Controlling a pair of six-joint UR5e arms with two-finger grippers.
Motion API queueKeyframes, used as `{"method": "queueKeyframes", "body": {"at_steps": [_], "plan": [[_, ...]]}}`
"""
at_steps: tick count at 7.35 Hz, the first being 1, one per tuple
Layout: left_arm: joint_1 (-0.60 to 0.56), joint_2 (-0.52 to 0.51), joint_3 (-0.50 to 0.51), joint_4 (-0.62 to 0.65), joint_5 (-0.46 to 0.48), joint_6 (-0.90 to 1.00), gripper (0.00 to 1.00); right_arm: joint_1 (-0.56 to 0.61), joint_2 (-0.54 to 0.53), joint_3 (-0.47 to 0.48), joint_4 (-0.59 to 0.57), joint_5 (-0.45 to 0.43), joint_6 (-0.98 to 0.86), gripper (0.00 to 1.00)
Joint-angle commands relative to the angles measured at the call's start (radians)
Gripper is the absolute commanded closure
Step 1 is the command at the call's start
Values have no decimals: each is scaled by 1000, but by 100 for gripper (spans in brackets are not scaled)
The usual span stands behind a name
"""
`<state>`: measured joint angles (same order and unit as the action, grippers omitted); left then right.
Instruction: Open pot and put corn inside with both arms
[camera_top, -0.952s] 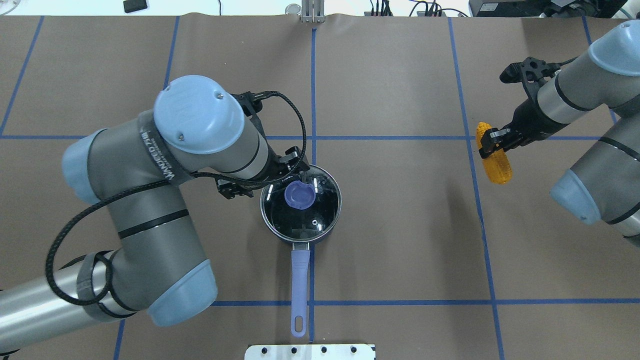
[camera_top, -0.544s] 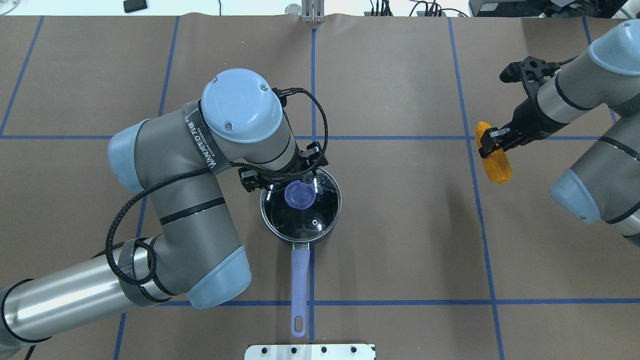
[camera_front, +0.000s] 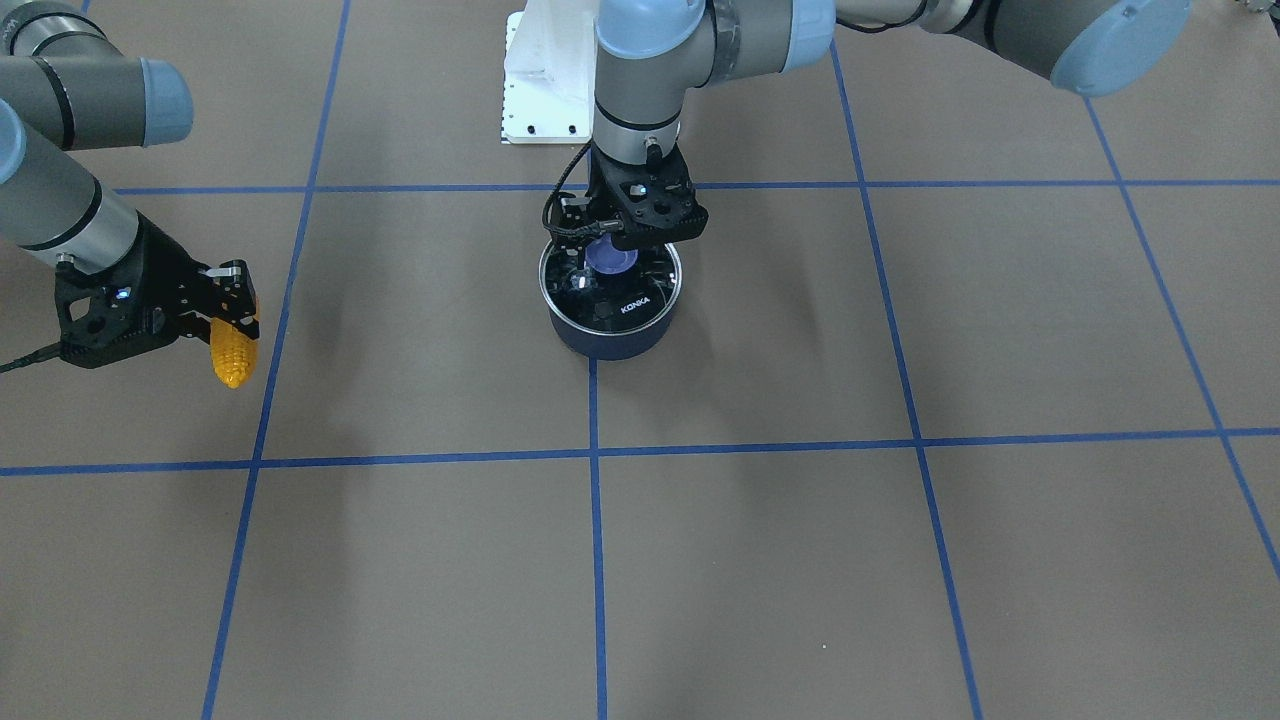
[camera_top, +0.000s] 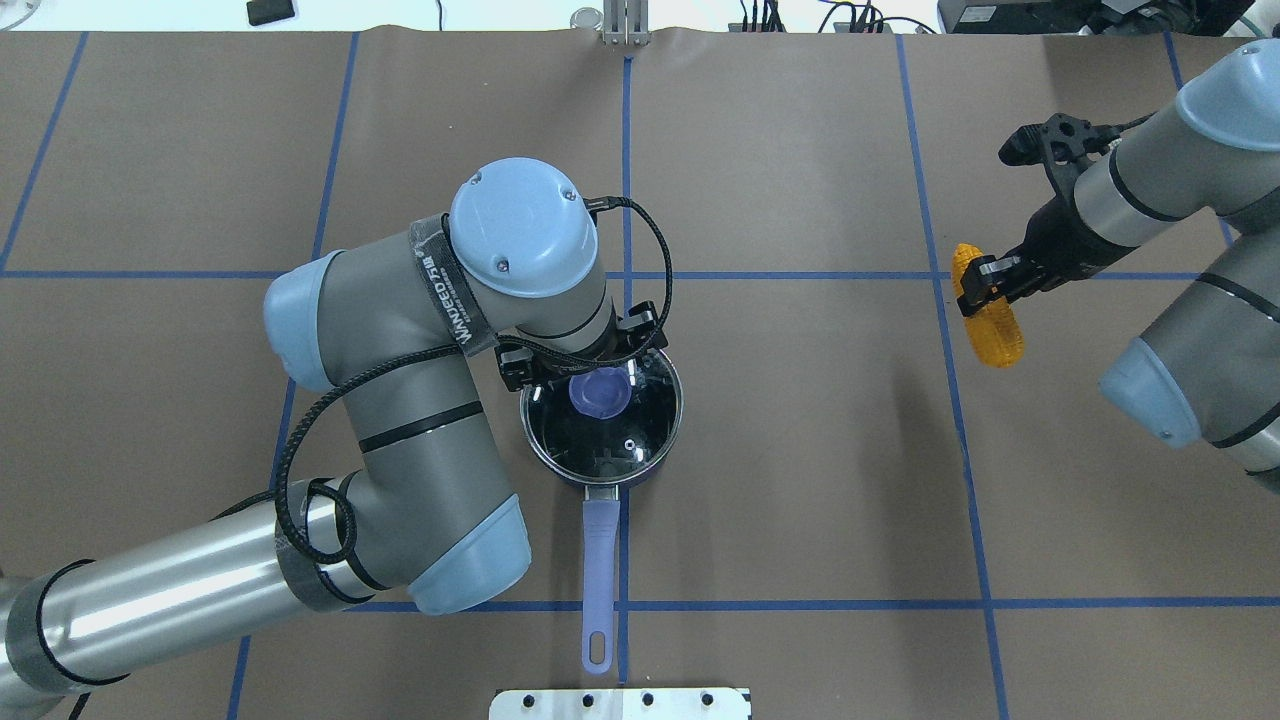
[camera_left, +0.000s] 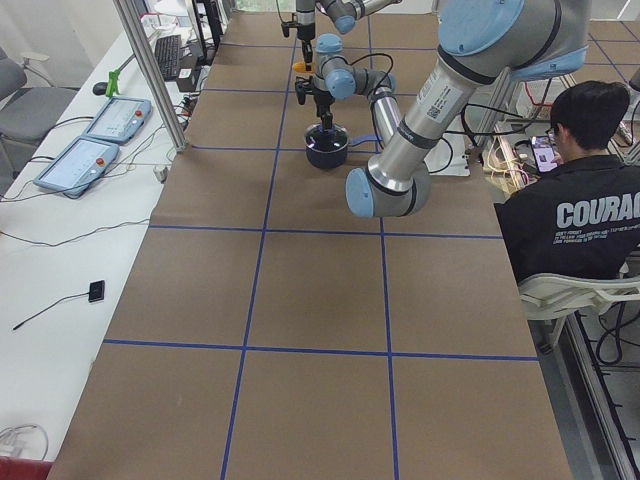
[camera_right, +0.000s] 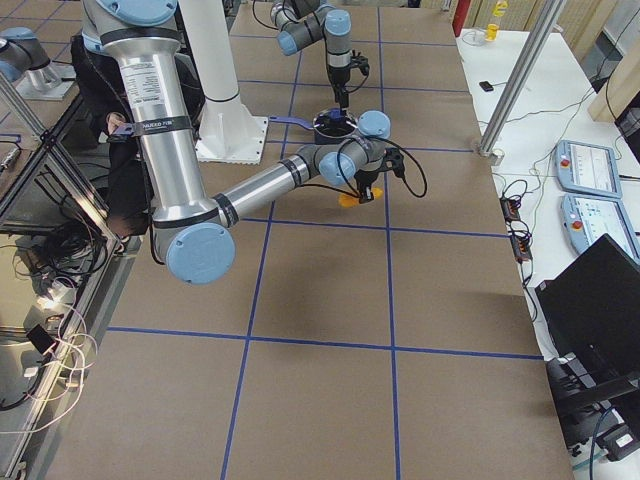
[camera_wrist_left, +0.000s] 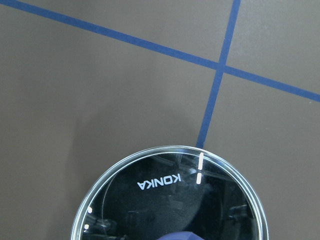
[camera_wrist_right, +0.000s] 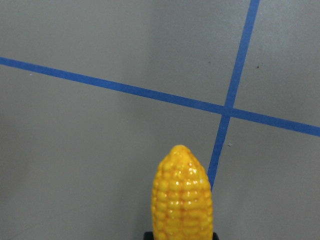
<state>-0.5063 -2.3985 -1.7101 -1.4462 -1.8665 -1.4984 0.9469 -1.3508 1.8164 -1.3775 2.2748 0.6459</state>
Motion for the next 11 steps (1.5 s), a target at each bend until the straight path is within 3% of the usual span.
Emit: {"method": "queueKeyframes", "body": {"at_steps": [1, 5, 11], "plan": [[17, -8, 9, 1, 1, 0, 3, 0, 1, 0, 0, 0, 0, 76], [35, -10, 36, 0, 3, 10, 7, 0, 1, 0, 0, 0, 0, 76], [35, -7, 40, 0, 1, 35, 46, 4, 2, 1, 1, 8, 0, 76]]}}
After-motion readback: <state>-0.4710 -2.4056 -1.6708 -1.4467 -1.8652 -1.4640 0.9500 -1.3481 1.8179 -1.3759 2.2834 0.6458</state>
